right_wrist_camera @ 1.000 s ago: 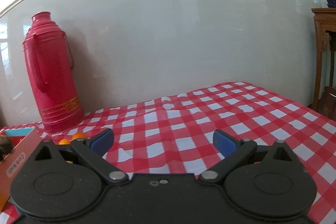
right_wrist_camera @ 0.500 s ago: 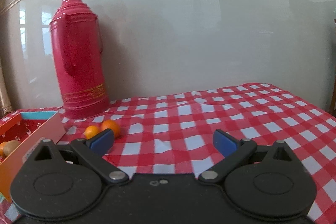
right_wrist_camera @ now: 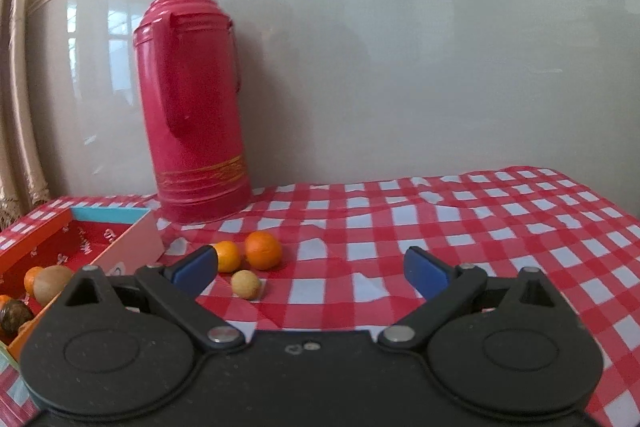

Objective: Organize fruits
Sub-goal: 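Drop the brown fruit in the box with the left gripper while the right reaches the yellow fruit, then close the right gripper on the small yellow fruit and lift it, then carry the yellow fruit over the box and open the right gripper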

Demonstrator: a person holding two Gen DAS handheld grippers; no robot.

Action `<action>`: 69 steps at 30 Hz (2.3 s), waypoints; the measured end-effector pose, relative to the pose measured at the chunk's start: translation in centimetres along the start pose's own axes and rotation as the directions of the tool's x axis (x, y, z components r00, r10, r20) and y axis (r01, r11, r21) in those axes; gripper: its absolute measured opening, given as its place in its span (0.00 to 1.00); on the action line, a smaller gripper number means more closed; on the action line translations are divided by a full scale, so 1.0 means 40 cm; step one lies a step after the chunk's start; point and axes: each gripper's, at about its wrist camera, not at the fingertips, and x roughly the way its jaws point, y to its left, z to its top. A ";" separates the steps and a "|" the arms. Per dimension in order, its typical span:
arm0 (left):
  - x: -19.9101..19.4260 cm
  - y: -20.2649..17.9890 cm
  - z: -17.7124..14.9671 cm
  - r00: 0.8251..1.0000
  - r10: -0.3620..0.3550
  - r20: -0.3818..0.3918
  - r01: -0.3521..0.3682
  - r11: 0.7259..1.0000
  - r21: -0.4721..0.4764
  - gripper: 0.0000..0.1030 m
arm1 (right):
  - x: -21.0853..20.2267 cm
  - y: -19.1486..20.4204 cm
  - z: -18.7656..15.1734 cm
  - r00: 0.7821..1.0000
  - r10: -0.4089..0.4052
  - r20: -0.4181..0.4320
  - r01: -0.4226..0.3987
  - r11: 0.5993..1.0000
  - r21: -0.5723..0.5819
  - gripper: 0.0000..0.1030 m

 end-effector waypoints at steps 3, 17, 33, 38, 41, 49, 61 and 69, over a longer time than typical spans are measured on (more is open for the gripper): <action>-0.011 0.077 -0.012 0.999 0.033 0.004 -0.033 0.998 -0.058 1.00 | 0.034 0.017 0.003 0.998 0.026 -0.050 -0.027 1.000 -0.015 0.87; -0.017 0.256 -0.069 0.960 0.276 0.033 -0.262 0.938 -0.227 1.00 | 0.174 0.094 0.008 0.977 0.029 -0.213 -0.044 0.997 -0.066 0.74; -0.009 0.309 -0.079 0.946 0.323 0.032 -0.305 0.919 -0.251 1.00 | 0.261 0.121 -0.016 0.949 -0.010 -0.314 -0.026 0.993 -0.111 0.18; -0.007 0.323 -0.081 0.944 0.329 0.021 -0.312 0.912 -0.265 1.00 | 0.244 0.133 -0.016 0.956 -0.006 -0.292 -0.035 0.990 -0.134 0.18; -0.003 0.333 -0.082 0.944 0.331 0.009 -0.315 0.907 -0.278 1.00 | 0.231 0.140 -0.010 0.961 0.008 -0.275 -0.046 0.990 -0.131 0.18; 0.001 0.365 -0.089 0.935 0.354 -0.012 -0.342 0.891 -0.298 1.00 | 0.162 0.178 0.025 0.975 0.084 -0.204 -0.114 0.983 -0.143 0.18; 0.002 0.384 -0.095 0.925 0.379 -0.020 -0.368 0.884 -0.289 1.00 | 0.058 0.305 0.028 0.908 0.392 -0.145 -0.414 0.892 -0.181 0.18; -0.004 0.380 -0.092 0.922 0.388 -0.010 -0.376 0.886 -0.273 1.00 | 0.032 0.404 -0.011 0.860 0.468 -0.205 -0.508 0.821 -0.259 0.20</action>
